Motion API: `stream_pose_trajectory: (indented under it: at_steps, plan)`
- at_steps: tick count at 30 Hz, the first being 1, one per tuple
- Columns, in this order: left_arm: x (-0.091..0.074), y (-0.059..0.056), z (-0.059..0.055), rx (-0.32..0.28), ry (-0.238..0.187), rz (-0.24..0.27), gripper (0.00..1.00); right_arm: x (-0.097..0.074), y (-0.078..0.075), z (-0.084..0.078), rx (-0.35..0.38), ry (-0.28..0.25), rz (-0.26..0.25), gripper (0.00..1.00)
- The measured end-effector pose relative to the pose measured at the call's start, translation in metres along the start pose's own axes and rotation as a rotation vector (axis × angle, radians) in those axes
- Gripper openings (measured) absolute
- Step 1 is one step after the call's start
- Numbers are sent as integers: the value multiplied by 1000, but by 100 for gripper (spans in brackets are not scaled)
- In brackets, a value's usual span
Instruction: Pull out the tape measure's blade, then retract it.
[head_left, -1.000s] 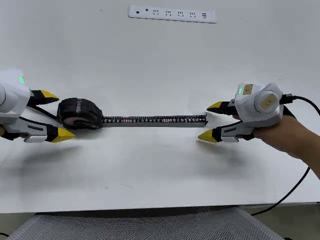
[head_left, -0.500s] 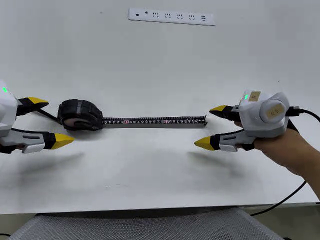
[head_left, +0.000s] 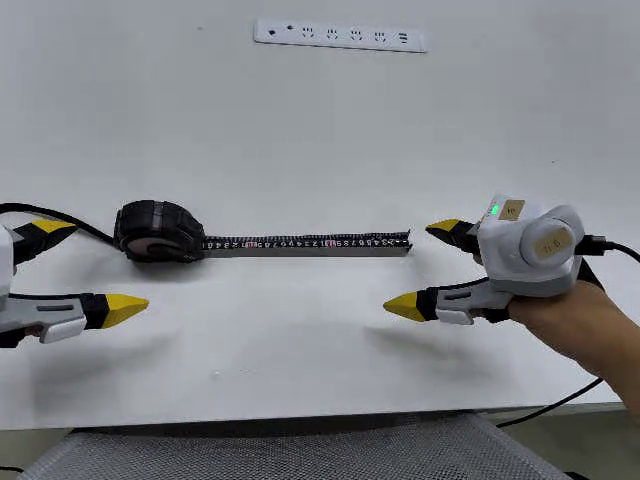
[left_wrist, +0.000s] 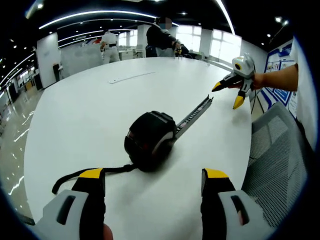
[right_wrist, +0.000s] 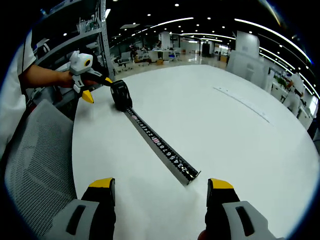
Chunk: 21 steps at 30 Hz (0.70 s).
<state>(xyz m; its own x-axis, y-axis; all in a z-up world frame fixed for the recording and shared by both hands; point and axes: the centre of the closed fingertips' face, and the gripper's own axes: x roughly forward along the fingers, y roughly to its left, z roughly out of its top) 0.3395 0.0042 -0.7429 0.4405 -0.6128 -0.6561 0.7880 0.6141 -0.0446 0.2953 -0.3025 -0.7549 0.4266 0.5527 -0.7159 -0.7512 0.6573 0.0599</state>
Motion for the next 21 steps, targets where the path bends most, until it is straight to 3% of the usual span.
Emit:
stream_pose_trajectory:
  at_steps: [15,21]
  plan:
    - [-20,-17,-9,-24,-13,7,88,-10,12,-6,9,-43,-13,88]
    - [-25,-22,-9,-39,-51,2,91,-15,18,-10,19,-45,-6,90]
